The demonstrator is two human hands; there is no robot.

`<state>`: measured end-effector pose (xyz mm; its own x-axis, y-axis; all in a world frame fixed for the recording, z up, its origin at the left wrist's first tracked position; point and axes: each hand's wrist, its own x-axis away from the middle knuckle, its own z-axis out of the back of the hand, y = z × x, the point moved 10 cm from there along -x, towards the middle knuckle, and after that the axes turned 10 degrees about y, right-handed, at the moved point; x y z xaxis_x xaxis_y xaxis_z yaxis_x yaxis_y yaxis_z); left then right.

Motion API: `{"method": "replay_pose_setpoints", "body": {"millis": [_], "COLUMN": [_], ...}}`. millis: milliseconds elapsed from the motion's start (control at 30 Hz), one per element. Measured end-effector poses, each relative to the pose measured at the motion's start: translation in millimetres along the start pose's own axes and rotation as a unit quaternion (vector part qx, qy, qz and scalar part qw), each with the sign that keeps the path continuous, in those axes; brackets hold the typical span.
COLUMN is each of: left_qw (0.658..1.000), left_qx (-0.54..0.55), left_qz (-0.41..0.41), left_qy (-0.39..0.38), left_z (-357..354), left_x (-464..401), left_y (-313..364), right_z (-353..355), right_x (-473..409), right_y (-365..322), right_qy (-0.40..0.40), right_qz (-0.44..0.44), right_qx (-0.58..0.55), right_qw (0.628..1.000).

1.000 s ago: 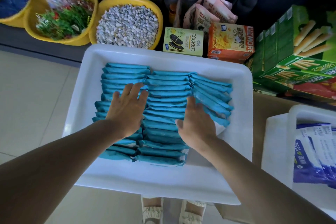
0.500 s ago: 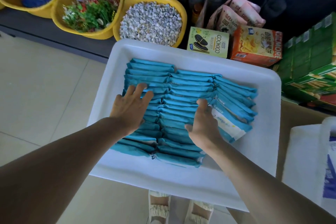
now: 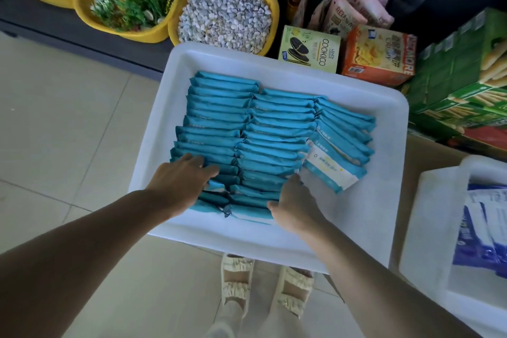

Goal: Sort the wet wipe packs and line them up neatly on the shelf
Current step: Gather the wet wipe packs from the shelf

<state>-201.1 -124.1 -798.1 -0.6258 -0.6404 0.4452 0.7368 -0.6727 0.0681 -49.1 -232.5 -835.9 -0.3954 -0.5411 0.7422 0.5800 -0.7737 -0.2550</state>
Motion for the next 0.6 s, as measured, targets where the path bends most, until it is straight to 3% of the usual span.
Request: {"method": "replay_pose_setpoints", "body": {"millis": [133, 300, 400, 600], "left_qw": [0.999, 1.000, 0.999, 0.992], "left_qx": [-0.037, -0.006, 0.039, 0.062], "left_qz": [0.011, 0.005, 0.011, -0.105], "left_qy": [-0.017, -0.014, -0.010, 0.023], "left_z": [-0.6, 15.6, 11.7, -1.4], "left_x": [-9.2, -16.0, -11.3, 2.0], "left_y": [-0.8, 14.8, 24.1, 81.3], "right_z": [2.1, 28.4, 12.3, 0.6], "right_x": [0.2, -9.6, -15.9, -30.5], "right_y": [-1.4, 24.2, 23.6, 19.0], "right_qy": [-0.009, 0.033, -0.024, 0.003], "right_qz": [0.022, -0.046, -0.074, -0.059], "right_qx": [-0.021, -0.117, -0.214, -0.293], "right_qw": [1.000, 0.992, 0.974, 0.954]}}
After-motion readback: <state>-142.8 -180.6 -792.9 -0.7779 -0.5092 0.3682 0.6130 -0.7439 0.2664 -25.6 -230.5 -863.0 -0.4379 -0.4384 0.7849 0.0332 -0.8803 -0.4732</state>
